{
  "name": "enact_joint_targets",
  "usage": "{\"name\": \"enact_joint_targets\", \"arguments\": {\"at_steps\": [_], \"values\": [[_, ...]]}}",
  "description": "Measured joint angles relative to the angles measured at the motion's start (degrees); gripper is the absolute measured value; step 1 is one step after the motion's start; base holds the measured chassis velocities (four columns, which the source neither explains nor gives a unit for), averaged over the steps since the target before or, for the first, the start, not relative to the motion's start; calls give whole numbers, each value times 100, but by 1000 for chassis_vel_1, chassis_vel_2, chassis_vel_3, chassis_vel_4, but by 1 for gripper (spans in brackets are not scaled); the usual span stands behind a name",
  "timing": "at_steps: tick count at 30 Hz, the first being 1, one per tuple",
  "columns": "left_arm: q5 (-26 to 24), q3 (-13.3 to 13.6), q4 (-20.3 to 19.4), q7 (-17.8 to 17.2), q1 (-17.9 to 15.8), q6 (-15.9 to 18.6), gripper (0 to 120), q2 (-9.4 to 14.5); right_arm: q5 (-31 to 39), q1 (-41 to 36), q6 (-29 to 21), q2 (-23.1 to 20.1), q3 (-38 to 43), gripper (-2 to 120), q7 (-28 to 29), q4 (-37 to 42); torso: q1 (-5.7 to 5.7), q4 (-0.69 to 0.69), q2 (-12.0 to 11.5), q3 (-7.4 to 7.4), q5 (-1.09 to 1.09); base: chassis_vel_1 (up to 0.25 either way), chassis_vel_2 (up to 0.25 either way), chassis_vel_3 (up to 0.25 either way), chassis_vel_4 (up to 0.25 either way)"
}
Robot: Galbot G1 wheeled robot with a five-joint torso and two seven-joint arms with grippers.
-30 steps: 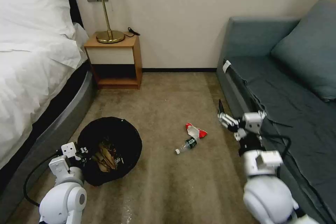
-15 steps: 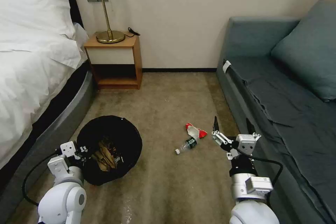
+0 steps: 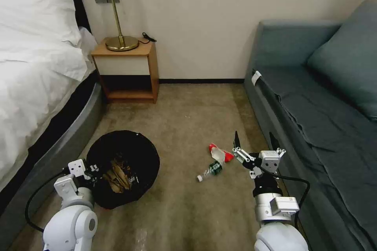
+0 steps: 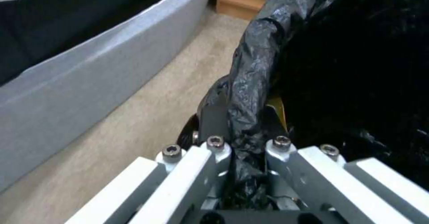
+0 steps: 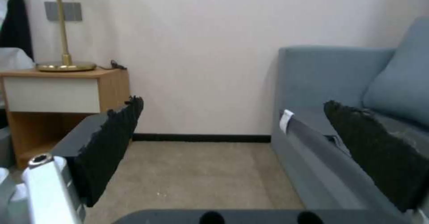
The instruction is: Pick up the trash bin, then pick up the garbage on the floor and place it into the trash bin.
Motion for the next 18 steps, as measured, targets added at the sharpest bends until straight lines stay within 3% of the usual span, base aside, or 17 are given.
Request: {"name": "enact_joint_targets", "arguments": {"at_steps": [10,18], "values": [[1,-7,8,1,-8,-13,3,2,23,110,13,-75,-15,100,-2,-100,0,0,0,0,-1,-179,180,183,-183],[-3,1,-30,2,7,-13,3,-8,290,433,120,-458,-157,100,-106,-413,0,0,0,0,0,-69,76,62,-65]]}}
